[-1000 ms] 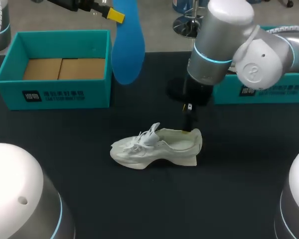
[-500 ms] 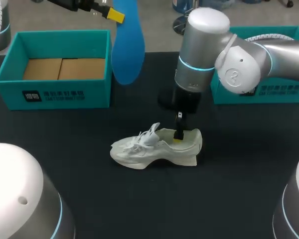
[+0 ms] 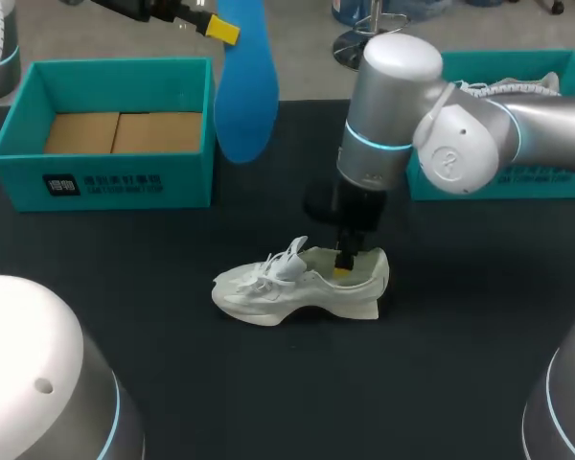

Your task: Take the shoe out of the shoebox, open the shoe tongue, remove and reinsert the insole, then place the shoe into the shoebox

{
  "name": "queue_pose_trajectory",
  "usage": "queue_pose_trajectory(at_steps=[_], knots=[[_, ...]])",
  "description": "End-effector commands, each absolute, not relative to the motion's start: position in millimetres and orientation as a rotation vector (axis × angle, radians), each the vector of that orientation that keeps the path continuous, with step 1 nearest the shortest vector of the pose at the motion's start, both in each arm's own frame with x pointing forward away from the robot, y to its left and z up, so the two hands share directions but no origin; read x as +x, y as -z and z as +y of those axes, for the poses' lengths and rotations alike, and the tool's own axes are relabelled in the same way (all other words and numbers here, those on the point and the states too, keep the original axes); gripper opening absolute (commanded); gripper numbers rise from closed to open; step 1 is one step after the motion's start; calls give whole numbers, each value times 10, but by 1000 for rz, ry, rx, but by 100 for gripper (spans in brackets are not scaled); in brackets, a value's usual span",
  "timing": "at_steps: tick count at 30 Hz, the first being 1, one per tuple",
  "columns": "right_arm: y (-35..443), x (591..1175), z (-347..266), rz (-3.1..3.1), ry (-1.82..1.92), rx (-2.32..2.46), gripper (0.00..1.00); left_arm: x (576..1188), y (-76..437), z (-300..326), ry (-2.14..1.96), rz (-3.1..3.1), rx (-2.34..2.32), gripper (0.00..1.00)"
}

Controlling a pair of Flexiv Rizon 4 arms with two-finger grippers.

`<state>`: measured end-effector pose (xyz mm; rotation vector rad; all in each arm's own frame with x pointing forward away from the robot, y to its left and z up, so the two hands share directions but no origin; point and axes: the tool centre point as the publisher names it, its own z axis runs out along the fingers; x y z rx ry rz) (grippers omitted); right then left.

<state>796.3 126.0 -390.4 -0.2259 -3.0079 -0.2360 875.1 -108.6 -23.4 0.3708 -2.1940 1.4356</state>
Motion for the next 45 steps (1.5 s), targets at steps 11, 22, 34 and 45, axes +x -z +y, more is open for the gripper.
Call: queue_pose_trajectory(at_steps=[11,22,34,45], knots=[[3562,7854,1116,-3029,255,-253,0,8758,232,-1081,-1433,-2194,369,0],[2915,7962,857,-3119,210,-207,0,8758,232,-1081,-1433,-2194,369,0],[2895,8003,894,-3111,244,-154,0,8758,232,-1081,-1433,-2194,369,0],[2915,8060,813,-3108,167,-372,0,8758,232,-1081,-1433,-2194,369,0]])
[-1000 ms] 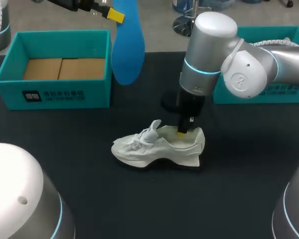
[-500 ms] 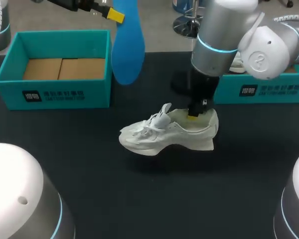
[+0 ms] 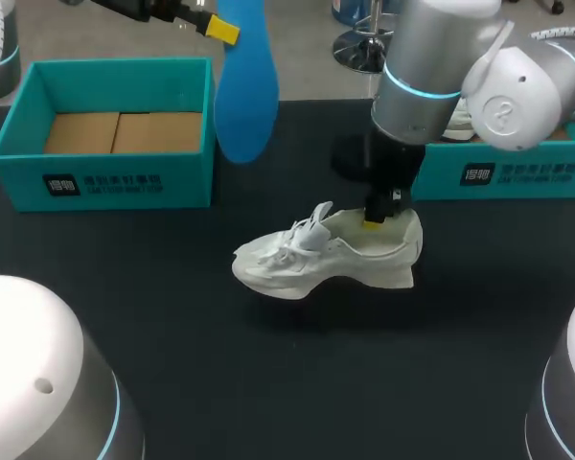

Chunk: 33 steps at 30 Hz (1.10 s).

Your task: Take the shoe out of the shoebox, open the shoe tongue, remove and reinsert the insole, then place the shoe into the shoebox

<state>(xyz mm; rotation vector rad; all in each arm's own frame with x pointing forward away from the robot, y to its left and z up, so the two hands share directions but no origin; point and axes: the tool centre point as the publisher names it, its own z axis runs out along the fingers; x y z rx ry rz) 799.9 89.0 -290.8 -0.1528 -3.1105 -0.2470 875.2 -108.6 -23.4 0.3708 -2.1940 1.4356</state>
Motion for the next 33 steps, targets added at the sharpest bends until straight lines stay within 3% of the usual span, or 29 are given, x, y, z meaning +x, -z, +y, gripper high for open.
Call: queue_pose_trajectory(at_steps=[1,8,13,23,33], knots=[[2940,8115,729,-3060,102,-569,0,8758,232,-1081,-1433,-2194,369,0],[2944,8025,414,-2732,69,-1564,0,8758,232,-1081,-1433,-2194,369,0],[2986,7800,352,-2441,158,-2012,0,8758,232,-1081,-1433,-2194,369,0],[3204,7522,488,-2027,180,-2408,0,8758,232,-1081,-1433,-2194,369,0],[3129,7585,752,-2141,315,-2330,0,8758,232,-1081,-1433,-2194,369,0]])
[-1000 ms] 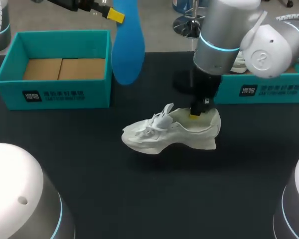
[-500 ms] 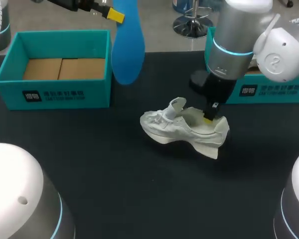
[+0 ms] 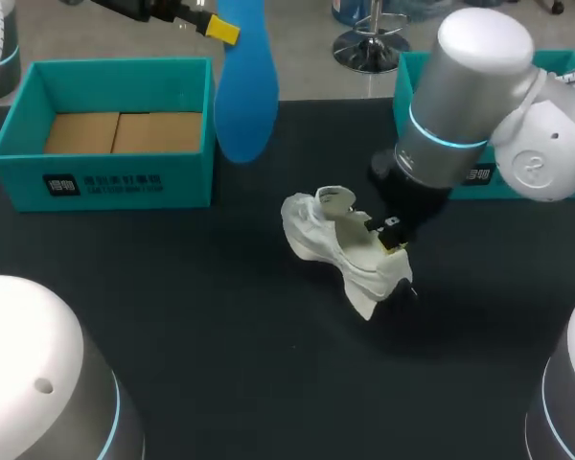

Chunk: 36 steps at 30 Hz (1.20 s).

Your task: Take the shoe out of the shoebox, open the shoe tongue, remove and reinsert the insole, then place the shoe into the shoebox

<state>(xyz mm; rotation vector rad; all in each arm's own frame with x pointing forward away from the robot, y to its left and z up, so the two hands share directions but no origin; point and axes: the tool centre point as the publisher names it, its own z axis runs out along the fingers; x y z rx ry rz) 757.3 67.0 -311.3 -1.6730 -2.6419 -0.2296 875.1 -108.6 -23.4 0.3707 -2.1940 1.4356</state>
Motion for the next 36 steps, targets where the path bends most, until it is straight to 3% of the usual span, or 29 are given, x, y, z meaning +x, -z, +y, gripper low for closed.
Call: queue_pose_trajectory(at_steps=[1,21,36], knots=[[3129,7585,752,-2141,315,-2330,0,8758,232,-1081,-1433,-2194,369,0],[3244,7401,1062,-1993,332,-2549,0,8758,232,-1081,-1433,-2194,369,0],[3255,7261,987,-2165,397,-2297,0,8758,232,-1081,-1433,-2194,369,0]])
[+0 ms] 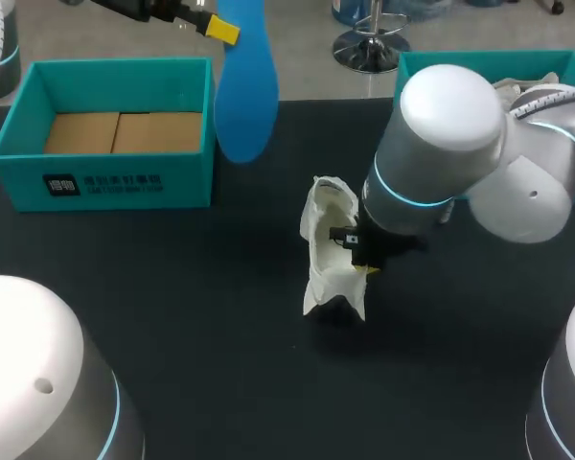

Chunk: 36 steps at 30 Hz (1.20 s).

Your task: Take the shoe out of the shoebox, open the shoe tongue, remove and reinsert the insole, then place the shoe into the shoebox

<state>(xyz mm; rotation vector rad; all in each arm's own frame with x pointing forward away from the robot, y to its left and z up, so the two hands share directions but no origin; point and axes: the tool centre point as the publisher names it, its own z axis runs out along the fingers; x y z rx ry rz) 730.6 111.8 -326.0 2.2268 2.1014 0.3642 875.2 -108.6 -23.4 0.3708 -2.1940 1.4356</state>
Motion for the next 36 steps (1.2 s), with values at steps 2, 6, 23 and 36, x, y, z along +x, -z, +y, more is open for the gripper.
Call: queue_pose_trajectory(at_steps=[2,6,23,36], knots=[[3278,7214,945,2114,-384,2238,0,8758,232,-1081,-1433,-2194,369,0],[3346,7107,889,2114,-392,2259,0,8758,232,-1081,-1433,-2194,369,0],[3845,6885,829,2179,-431,2274,0,8758,232,-1081,-1433,-2194,369,0],[3431,6874,902,2175,-408,2368,100,8758,232,-1081,-1433,-2194,369,0]])
